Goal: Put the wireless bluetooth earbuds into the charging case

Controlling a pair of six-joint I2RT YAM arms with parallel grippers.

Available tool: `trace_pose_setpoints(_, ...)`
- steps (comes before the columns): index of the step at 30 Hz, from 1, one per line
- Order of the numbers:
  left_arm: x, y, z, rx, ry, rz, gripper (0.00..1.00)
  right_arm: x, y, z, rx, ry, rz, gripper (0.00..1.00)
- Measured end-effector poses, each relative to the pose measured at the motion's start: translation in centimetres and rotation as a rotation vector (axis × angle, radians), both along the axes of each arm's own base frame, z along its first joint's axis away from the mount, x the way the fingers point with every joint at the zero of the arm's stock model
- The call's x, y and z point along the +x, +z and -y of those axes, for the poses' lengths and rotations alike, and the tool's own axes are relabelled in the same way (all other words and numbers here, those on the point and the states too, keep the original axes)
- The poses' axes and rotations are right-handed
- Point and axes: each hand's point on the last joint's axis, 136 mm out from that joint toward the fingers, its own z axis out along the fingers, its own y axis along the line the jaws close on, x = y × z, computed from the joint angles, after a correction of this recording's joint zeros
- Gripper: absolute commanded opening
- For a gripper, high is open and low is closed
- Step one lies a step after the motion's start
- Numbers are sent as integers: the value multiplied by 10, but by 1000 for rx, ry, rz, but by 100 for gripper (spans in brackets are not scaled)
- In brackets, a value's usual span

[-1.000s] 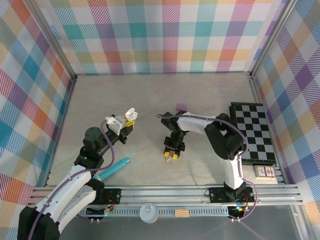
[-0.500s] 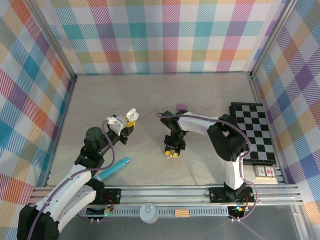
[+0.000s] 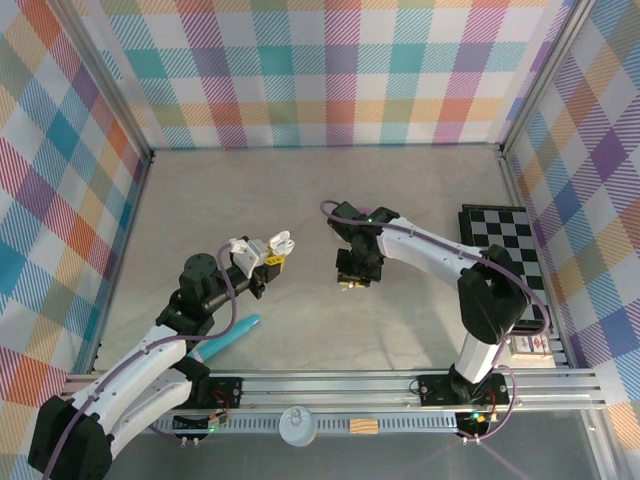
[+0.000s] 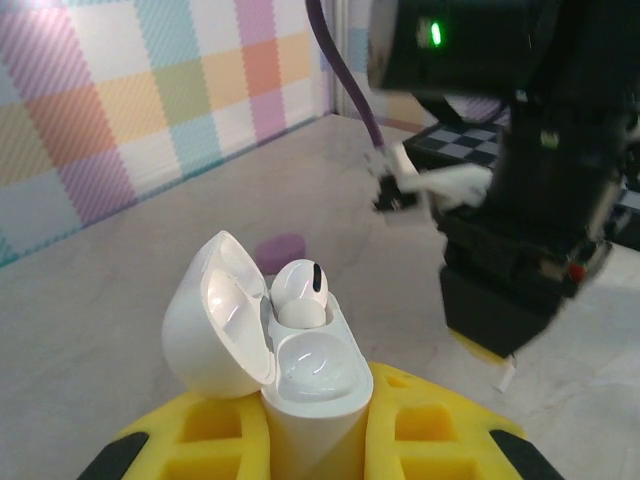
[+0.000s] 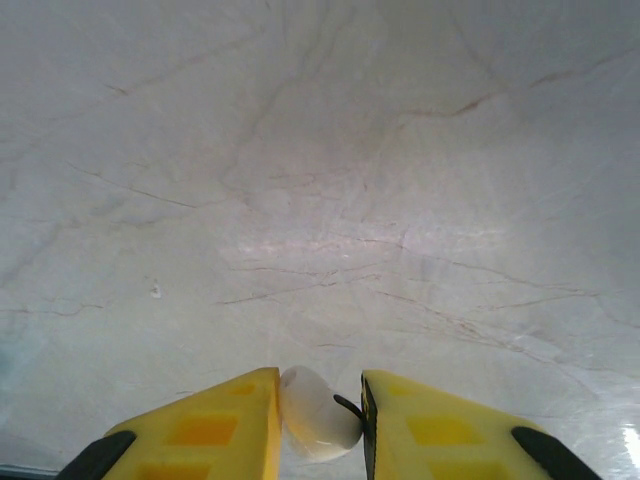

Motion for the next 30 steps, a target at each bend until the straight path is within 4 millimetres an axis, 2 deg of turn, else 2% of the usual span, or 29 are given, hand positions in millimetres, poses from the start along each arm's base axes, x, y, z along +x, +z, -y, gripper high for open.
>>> trace_pose_setpoints(7,-8,-36,22,43,-98,-69,0,16,51,-5,53,28,110,27)
trace_pose_setpoints(15,-1,-57,42,87,-170,-35,0,19,91,-17,142,61,123,27)
trace_pose_setpoints(21,-3,-67,58,111,-231,0,0,13,103,-29,225,79,85,27)
trace_pose_setpoints(30,2,-60,64,108,-226,56,0,10,99,-35,252,88,58,29)
